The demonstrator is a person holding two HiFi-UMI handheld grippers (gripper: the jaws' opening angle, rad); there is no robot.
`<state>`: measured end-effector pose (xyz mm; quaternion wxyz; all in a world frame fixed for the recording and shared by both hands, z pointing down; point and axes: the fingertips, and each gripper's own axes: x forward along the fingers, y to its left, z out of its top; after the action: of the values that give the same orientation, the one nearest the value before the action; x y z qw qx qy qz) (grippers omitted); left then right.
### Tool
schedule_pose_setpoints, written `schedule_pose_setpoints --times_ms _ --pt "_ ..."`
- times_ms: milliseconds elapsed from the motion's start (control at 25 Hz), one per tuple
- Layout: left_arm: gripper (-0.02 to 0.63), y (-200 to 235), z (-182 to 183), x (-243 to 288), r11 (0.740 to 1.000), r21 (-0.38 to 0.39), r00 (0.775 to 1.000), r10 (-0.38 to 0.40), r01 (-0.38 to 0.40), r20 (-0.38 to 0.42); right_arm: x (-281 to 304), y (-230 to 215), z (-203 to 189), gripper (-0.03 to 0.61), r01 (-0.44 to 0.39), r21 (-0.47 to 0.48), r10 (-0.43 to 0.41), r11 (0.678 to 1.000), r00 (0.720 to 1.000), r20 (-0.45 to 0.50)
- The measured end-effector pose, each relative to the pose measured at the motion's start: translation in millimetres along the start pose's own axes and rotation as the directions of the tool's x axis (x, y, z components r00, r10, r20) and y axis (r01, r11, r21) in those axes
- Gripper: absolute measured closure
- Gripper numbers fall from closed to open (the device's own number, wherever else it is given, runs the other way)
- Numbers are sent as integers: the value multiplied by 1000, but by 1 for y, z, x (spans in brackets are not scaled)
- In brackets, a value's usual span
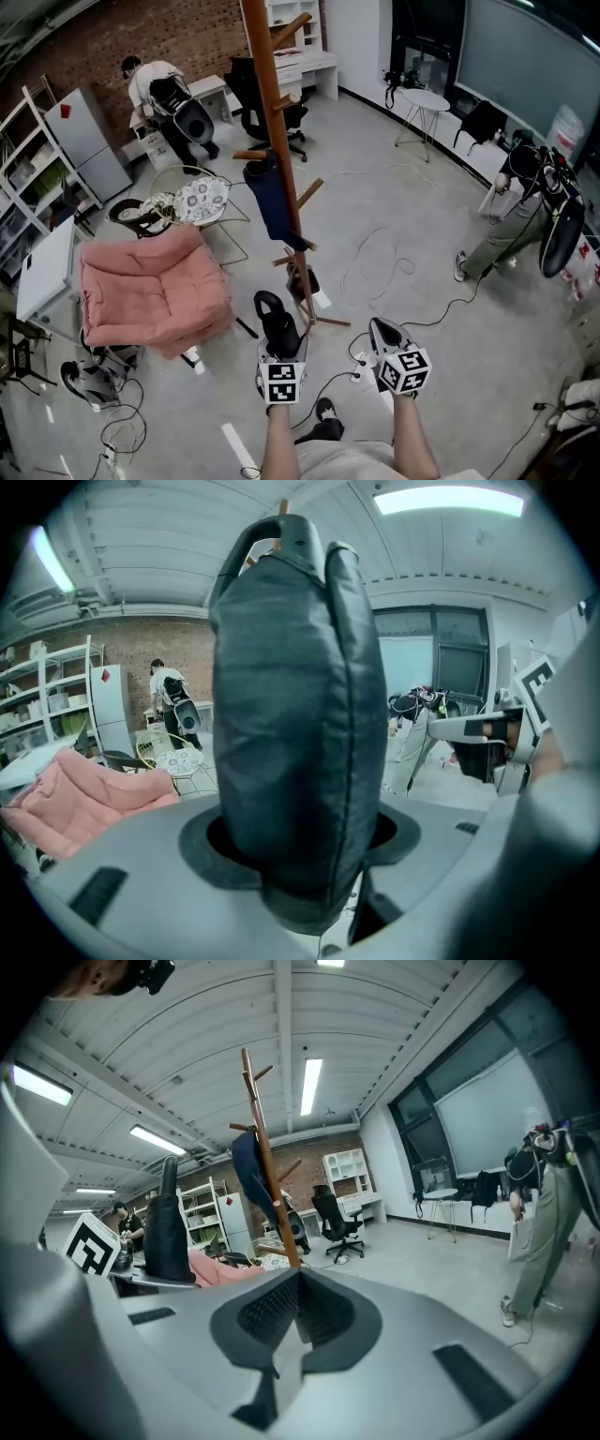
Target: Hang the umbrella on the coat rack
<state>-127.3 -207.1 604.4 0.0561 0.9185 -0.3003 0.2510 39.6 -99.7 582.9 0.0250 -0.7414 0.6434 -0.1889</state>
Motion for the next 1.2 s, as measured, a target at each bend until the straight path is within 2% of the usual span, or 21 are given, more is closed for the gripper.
schedule_pose_setpoints --times_ms 280,440,640,760,920,1080,1200 --pt "347 8 21 20 1000 4 1000 6 -6 -7 31 -7 15 575 -19 -8 19 1000 1000 -21" --pt "347 10 23 20 999 -4 999 34 -34 -16 44 -12 24 575 -27 7 27 1000 999 -25" --pt "347 14 22 27 992 -24 992 122 -122 -28 64 0 23 575 -151 -21 150 988 987 -59" --pt "347 11 17 36 981 -61 983 180 -183 -48 79 -1 16 575 -245 -51 239 968 966 -100" --pt "347 -4 20 50 962 -95 965 250 -256 -76 89 -13 11 575 -387 -81 367 918 911 -190" --pt "347 -2 27 47 948 -121 955 287 -293 -71 96 -7 14 575 -441 -99 414 892 885 -215" --pt "347 -14 32 57 938 -129 946 316 -322 -71 102 -19 17 575 -475 -110 444 873 868 -221"
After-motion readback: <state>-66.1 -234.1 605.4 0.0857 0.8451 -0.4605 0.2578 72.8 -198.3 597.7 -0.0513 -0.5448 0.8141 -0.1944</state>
